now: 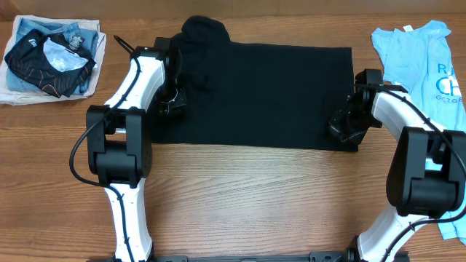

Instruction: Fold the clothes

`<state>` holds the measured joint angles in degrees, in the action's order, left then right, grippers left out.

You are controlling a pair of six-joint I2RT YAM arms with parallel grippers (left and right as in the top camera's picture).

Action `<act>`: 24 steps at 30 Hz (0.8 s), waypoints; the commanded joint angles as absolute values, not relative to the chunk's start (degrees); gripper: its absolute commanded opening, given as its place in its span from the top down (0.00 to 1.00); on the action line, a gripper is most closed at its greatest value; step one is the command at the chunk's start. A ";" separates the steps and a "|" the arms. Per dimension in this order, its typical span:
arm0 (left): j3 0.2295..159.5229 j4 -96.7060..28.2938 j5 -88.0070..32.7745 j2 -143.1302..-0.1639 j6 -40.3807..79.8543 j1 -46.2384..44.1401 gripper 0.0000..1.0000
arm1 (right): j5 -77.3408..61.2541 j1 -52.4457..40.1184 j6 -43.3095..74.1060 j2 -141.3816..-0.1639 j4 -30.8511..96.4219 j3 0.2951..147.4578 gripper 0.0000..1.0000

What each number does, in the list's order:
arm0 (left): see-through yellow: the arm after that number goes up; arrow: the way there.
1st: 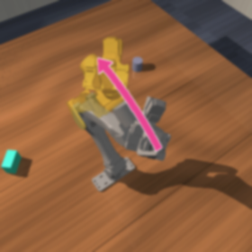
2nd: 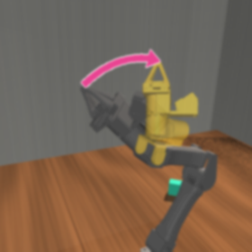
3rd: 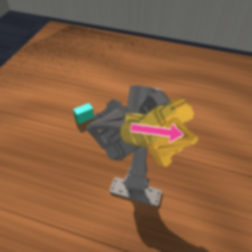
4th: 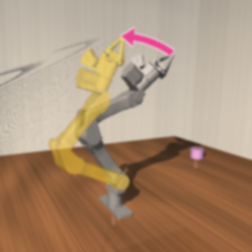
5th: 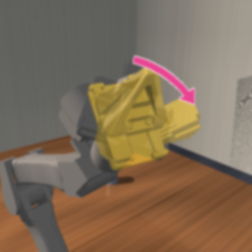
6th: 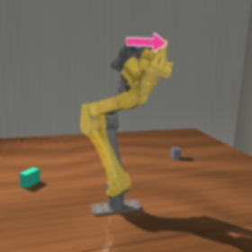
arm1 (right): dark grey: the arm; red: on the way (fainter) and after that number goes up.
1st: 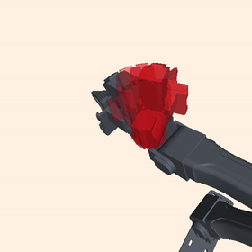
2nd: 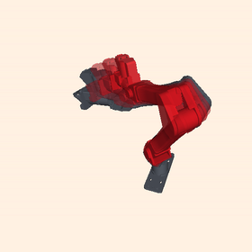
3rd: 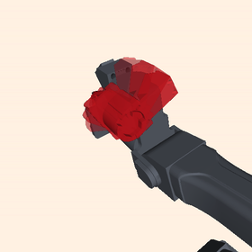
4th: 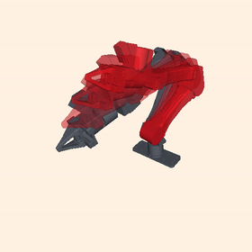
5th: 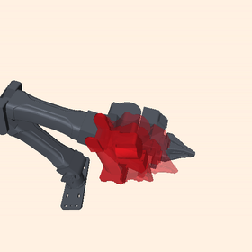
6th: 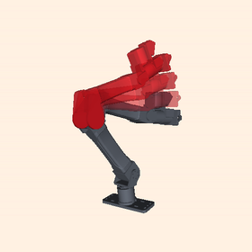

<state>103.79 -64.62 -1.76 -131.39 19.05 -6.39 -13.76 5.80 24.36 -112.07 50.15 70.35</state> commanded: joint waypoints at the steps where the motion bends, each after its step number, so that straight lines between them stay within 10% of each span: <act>1: 103.59 -66.17 -2.35 -133.43 18.02 -6.31 0.85 | -13.56 5.76 25.80 -112.36 49.58 67.00 0.96; 24: 84.84 -76.03 7.88 -133.49 32.53 -1.63 0.96 | -0.89 8.19 35.31 -112.12 59.57 66.39 0.96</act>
